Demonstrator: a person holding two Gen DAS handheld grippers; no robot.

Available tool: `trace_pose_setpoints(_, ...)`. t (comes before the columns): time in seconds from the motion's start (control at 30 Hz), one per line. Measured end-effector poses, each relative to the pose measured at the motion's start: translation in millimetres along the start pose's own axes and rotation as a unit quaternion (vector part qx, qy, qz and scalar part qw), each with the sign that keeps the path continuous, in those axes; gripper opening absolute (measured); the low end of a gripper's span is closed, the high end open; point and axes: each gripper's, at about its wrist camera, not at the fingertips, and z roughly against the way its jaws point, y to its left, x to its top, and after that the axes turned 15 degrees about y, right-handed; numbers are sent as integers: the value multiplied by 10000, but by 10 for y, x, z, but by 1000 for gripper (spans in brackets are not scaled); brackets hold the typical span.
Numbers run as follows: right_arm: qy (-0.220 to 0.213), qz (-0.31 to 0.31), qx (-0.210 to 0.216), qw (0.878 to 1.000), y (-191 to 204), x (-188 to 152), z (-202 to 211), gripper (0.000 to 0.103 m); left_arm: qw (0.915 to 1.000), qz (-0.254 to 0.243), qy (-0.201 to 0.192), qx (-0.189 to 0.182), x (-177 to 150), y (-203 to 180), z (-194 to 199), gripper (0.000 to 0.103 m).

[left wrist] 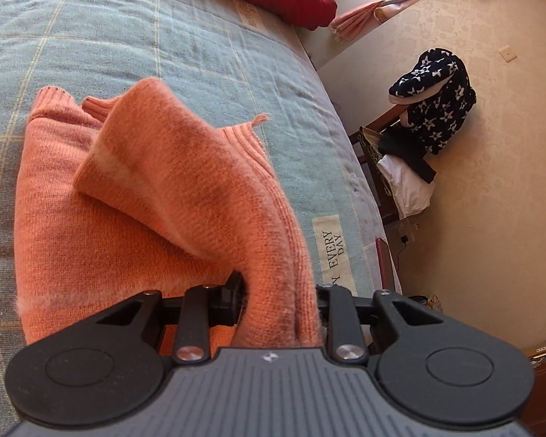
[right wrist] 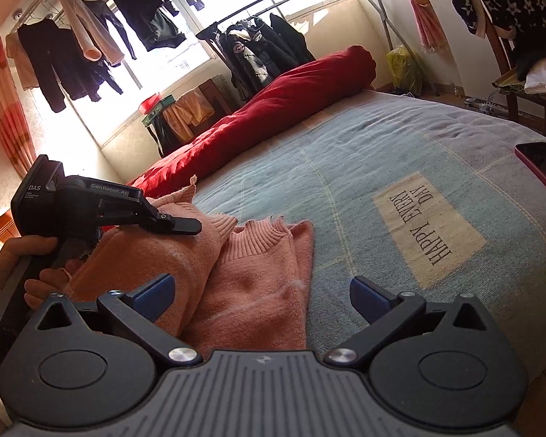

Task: Fold clothes
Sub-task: 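Open the left tool to release the folded side, then raise the open left tool above the folded sweater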

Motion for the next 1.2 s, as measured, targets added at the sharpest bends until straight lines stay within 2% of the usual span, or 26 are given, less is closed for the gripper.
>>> trace_pose_setpoints(0.2, -36, -55, -133, 9999, -63, -10, 62, 103, 9985, -84, 343, 415, 41, -113, -262, 38)
trace_pose_setpoints(0.23, -41, -55, -155, 9999, -68, -12, 72, 103, 9986, -110, 368, 375, 44, -141, -279, 48)
trace_pose_setpoints(0.3, -46, -59, -197, 9998, -77, -18, 91, 103, 9986, -164, 423, 255, 51, -195, -305, 62)
trace_pose_setpoints(0.5, -80, -81, -300, 9995, -107, -42, 165, 103, 9977, -395, 519, 179, 31, -312, -363, 64)
trace_pose_setpoints(0.67, -89, -91, -370, 9992, -121, -58, 212, 103, 9971, -610, 447, 88, -41, -340, -284, 65)
trace_pose_setpoints(0.83, -87, -175, -237, 9995, -154, -47, 215, 103, 9902, -1314, 228, 424, -277, -365, -77, 71)
trace_pose_setpoints(1.0, -78, -235, -86, 9997, -120, -49, 194, 103, 9756, -1933, -62, 1043, -642, -266, 81, 73)
trace_pose_setpoints(1.07, -35, -195, -56, 9998, -81, -54, 180, 103, 9799, -1719, 38, 1016, -730, -70, 66, 73)
trace_pose_setpoints(1.2, 64, -140, 4, 9999, -33, -85, 165, 103, 9860, -1565, -210, 544, -860, 196, 222, 75)
